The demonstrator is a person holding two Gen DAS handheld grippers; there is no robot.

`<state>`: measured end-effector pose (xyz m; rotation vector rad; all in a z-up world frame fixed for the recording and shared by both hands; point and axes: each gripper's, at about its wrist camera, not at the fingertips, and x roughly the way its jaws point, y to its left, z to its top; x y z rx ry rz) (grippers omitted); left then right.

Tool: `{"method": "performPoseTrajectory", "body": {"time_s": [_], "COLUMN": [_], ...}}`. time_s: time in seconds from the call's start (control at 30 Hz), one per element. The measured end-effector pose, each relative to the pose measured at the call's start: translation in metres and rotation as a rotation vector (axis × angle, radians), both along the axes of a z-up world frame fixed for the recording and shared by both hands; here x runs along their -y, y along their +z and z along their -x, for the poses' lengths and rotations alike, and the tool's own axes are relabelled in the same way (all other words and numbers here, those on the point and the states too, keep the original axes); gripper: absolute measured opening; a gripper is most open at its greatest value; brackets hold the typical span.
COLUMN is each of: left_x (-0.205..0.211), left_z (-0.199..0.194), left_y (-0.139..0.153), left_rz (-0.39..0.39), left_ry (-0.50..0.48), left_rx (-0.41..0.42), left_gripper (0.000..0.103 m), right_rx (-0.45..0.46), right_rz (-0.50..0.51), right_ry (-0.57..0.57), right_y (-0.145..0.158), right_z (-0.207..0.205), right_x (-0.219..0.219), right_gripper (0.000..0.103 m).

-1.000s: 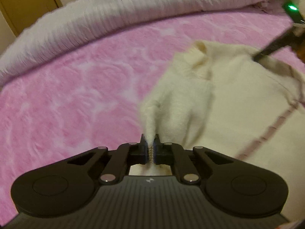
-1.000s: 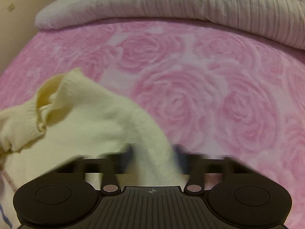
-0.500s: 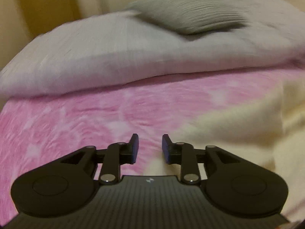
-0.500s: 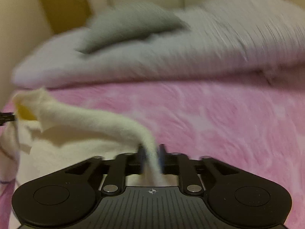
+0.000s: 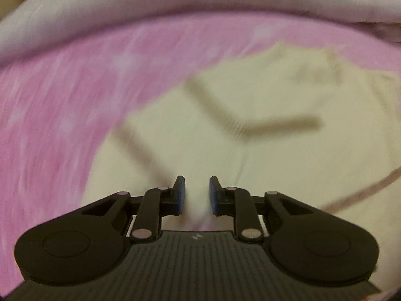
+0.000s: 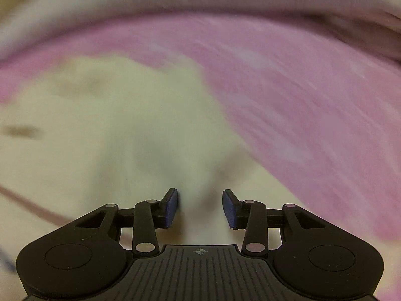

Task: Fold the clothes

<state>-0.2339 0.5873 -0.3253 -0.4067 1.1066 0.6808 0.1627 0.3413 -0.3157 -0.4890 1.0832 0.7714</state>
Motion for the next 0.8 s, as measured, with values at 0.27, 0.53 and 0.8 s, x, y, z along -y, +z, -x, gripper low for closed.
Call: {"method": "performPoseTrajectory", "body": {"time_s": [0.27, 0.53, 0.8], "left_x": [0.077, 0.123, 0.143], "left_z": [0.018, 0.001, 0.031], "left_y": [0.03, 0.042, 0.069], "left_rz": [0.137, 0.165, 0.127], "left_ry": [0.085, 0.125, 0.261], "left_rx": [0.15, 0.188, 0.218], "left_gripper": [0.014, 0.015, 0.015], "right_rx": [-0.196, -0.278, -0.302], "right_rz": [-0.269, -0.609, -0.628], "right_ry": [-0.672, -1.04, -1.001], "right_y": [0.025, 0.004, -0.022], "right_z": [-0.031, -0.083, -0.12], "right_x": [0.188, 0.293, 0.285], "right_gripper": [0.04, 0.04, 0.006]}}
